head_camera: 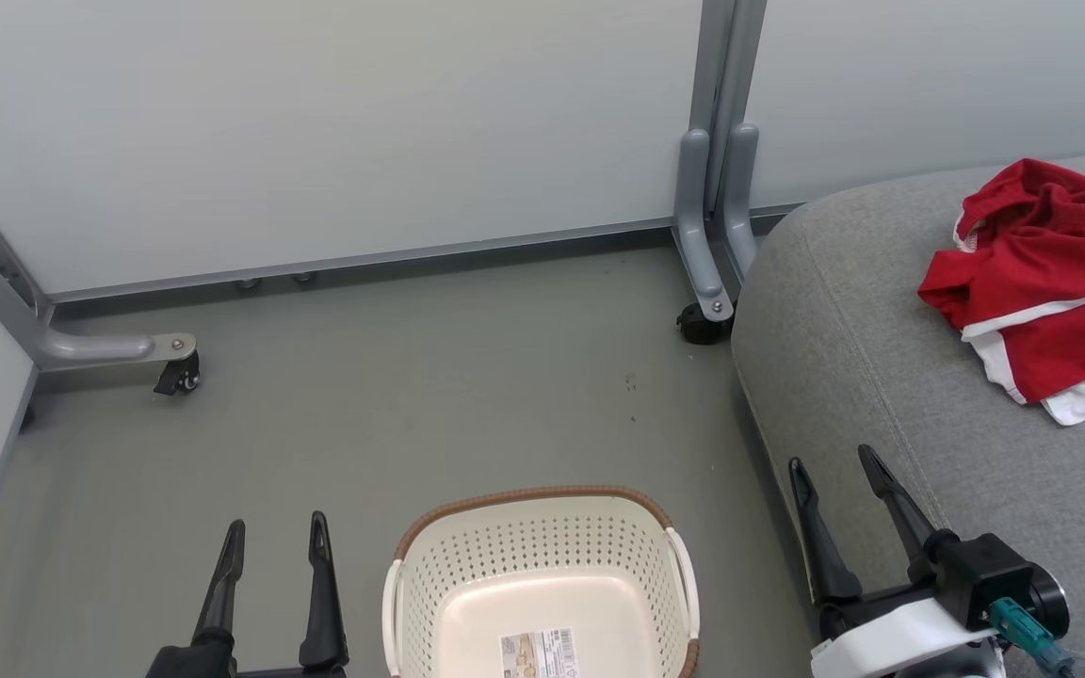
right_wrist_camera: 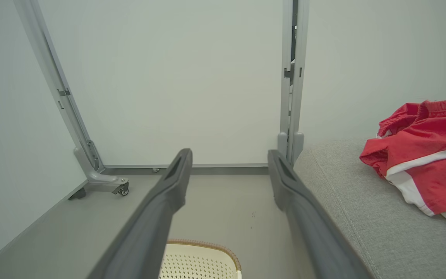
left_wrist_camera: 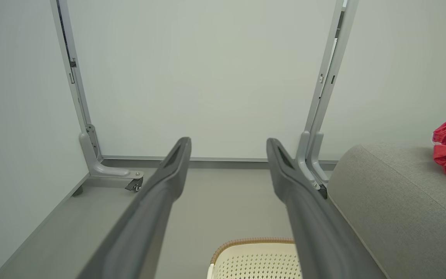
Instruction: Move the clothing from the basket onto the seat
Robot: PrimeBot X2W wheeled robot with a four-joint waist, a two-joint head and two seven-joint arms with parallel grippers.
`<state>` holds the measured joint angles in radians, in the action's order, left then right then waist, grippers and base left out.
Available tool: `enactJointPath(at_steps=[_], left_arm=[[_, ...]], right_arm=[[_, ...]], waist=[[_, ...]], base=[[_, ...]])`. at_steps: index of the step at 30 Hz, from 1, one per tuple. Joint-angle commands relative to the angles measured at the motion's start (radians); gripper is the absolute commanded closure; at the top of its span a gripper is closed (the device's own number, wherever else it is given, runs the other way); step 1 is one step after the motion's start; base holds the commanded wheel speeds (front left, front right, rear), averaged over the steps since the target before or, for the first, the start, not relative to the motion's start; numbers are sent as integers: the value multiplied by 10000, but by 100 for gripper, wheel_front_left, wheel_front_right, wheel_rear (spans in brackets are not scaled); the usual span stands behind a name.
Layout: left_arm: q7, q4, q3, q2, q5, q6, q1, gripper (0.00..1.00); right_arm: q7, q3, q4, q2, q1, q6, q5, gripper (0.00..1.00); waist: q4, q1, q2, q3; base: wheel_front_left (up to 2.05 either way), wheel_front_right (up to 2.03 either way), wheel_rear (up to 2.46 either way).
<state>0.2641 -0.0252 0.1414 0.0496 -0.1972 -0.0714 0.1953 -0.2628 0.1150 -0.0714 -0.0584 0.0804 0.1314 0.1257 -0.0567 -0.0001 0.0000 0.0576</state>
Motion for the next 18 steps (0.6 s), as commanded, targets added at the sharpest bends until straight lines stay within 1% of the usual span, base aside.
enactJointPath(at_steps=[1, 9, 15, 16, 18], left_arm=[[2, 29, 6, 19, 2, 47, 166, 0], [2, 57, -96, 18, -88, 194, 267, 0], [2, 154, -191, 18, 151, 244, 290, 0], [-1, 125, -153, 0, 141, 205, 181, 100], [-2, 274, -112, -6, 121, 204, 204, 100]], right_arm=[[-30, -34, -42, -2, 167, -14, -72, 0], [-30, -138, -71, 31, 278, -14, -152, 0], [-30, -292, -21, 62, 389, -14, -159, 0], [0, -287, -33, 73, 235, 0, -131, 100], [4, -279, -163, 84, 262, 0, -111, 100]], waist=[[18, 1, 0, 26], [71, 1, 0, 99], [109, 1, 0, 185], [104, 1, 0, 176], [108, 1, 0, 185]], base=[[0, 0, 0], [0, 0, 0], [0, 0, 0], [0, 0, 0], [0, 0, 0]])
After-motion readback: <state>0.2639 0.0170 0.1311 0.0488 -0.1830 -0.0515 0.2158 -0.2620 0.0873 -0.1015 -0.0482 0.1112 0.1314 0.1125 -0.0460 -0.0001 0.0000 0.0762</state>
